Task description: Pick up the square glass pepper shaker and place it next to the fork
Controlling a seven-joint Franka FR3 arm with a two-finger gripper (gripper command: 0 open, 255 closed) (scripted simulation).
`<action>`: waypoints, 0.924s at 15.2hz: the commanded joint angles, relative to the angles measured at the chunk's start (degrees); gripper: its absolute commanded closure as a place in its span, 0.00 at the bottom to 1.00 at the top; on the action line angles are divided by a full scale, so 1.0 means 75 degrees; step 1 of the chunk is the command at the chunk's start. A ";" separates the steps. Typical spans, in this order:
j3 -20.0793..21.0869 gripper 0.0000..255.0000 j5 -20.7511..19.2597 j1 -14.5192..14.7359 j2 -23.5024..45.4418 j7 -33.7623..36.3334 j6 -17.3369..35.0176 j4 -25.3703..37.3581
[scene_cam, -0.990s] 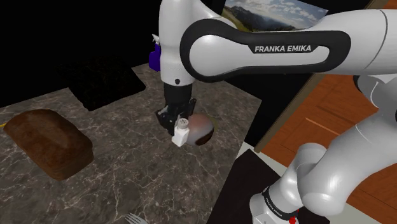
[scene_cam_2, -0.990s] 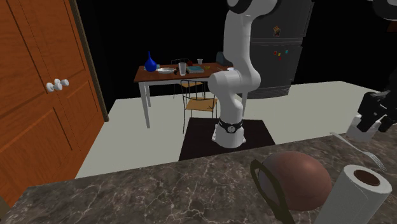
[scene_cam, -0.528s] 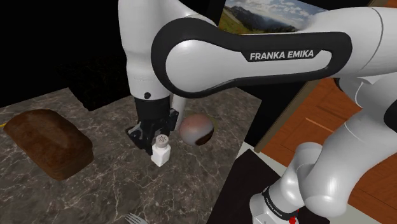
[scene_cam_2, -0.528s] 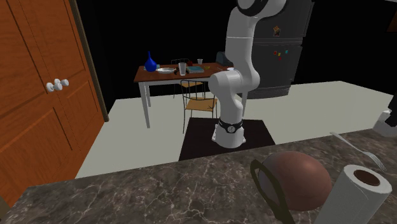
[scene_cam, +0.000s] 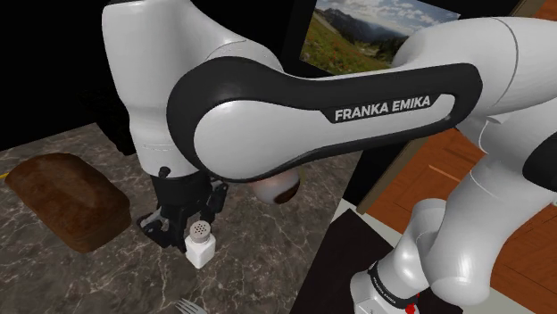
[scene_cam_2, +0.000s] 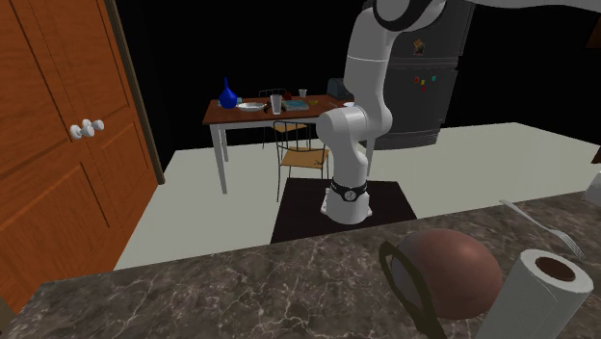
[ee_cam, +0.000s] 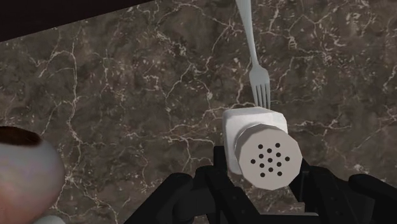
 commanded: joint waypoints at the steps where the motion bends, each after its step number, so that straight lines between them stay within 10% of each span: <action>1: -0.0001 1.00 -0.0017 0.0007 0.0054 0.0001 0.0214 -0.0161; 14: -0.0019 1.00 -0.0132 0.0041 0.0404 -0.0019 0.1466 -0.1086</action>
